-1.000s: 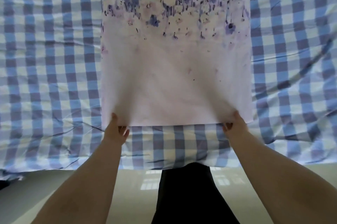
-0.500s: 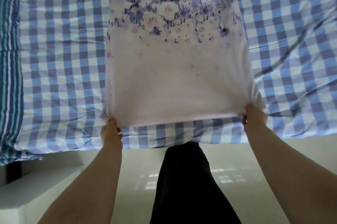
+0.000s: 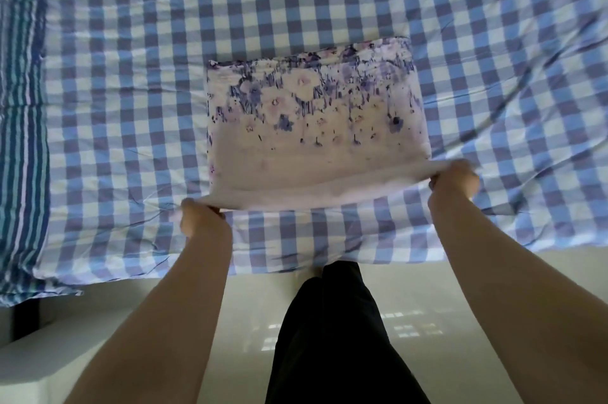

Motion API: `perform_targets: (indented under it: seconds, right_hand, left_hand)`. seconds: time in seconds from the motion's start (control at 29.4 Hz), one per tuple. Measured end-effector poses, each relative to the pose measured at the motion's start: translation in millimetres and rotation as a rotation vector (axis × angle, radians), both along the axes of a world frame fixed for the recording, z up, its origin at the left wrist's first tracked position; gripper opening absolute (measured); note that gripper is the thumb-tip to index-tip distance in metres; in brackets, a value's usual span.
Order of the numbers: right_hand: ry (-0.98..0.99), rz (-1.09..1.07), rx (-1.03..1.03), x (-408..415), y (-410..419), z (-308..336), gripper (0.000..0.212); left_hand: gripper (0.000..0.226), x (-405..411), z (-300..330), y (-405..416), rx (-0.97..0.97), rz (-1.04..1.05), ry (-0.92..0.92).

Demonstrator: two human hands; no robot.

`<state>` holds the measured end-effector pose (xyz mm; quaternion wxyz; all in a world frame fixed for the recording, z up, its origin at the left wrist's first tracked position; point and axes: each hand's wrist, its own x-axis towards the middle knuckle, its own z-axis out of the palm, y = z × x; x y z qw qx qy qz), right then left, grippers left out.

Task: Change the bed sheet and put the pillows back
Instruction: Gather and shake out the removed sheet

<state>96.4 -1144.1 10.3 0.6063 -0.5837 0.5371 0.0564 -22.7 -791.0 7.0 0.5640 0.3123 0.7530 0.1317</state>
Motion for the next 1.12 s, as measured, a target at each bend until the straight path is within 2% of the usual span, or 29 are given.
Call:
perform_targets:
  seconds: [0.03, 0.07, 0.1, 0.14, 0.17, 0.2, 0.24, 0.31, 0.34, 0.41, 0.48, 0.61, 0.68, 0.75, 0.82, 0.99, 1.12]
  right_hand:
    - [-0.074, -0.034, 0.024, 27, 10, 0, 0.041]
    - [-0.033, 0.003, -0.045, 51, 20, 2, 0.047]
    - [0.001, 0.202, -0.254, 70, 27, 6, 0.053]
    - [-0.044, 0.263, -0.376, 92, 30, 12, 0.053]
    - [-0.076, 0.046, -0.075, 118, 39, 16, 0.045]
    - [-0.255, -0.179, 0.341, 136, 48, 25, 0.035]
    - [-0.441, -0.127, 0.558, 155, 50, 23, 0.030]
    - [-0.499, 0.133, 0.472, 174, 60, 24, 0.031]
    - [-0.471, 0.312, 0.427, 177, 66, 20, 0.031]
    - [-0.411, 0.618, 0.229, 173, 78, -3, 0.046]
    - [-0.347, 0.877, -0.030, 152, 86, -27, 0.061]
    - [-0.267, 1.458, -0.389, 102, 103, -87, 0.064]
    - [-0.190, 1.725, -0.581, 90, 120, -109, 0.061]
    - [-0.226, 1.842, -0.684, 89, 141, -121, 0.057]
    - [-0.246, 1.910, -0.778, 94, 159, -132, 0.057]
    - [0.126, 2.177, -0.833, 93, 170, -177, 0.085]
    - [0.153, 2.230, -0.795, 94, 167, -191, 0.100]
  left_hand:
    - [0.035, 28, 8, 9, 0.028, 0.047, -0.072]
    - [0.031, 54, 15, 19, 0.054, 0.037, -0.124]
    - [0.023, 79, 25, 26, 0.071, 0.024, -0.196]
    - [0.019, 100, 33, 34, 0.071, -0.010, -0.287]
    - [0.021, 122, 36, 42, 0.044, -0.042, -0.400]
    - [0.024, 142, 39, 49, 0.014, -0.091, -0.502]
    - [0.026, 160, 43, 56, -0.018, -0.139, -0.605]
    - [0.035, 188, 39, 65, -0.082, -0.242, -0.778]
    - [0.046, 194, 30, 67, -0.096, -0.282, -0.798]
    - [0.058, 189, 5, 62, -0.099, -0.314, -0.708]
    - [0.054, 166, -25, 50, -0.095, -0.299, -0.538]
    - [0.058, 114, -83, 20, -0.201, -0.182, -0.183]
    - [0.066, 100, -103, 11, -0.300, -0.204, -0.166]
    - [0.067, 98, -116, 11, -0.340, -0.245, -0.227]
    - [0.059, 103, -127, 21, -0.310, -0.269, -0.285]
    - [0.058, 119, -149, 61, -0.267, -0.192, -0.307]
    - [0.046, 113, -148, 70, -0.311, -0.236, -0.284]
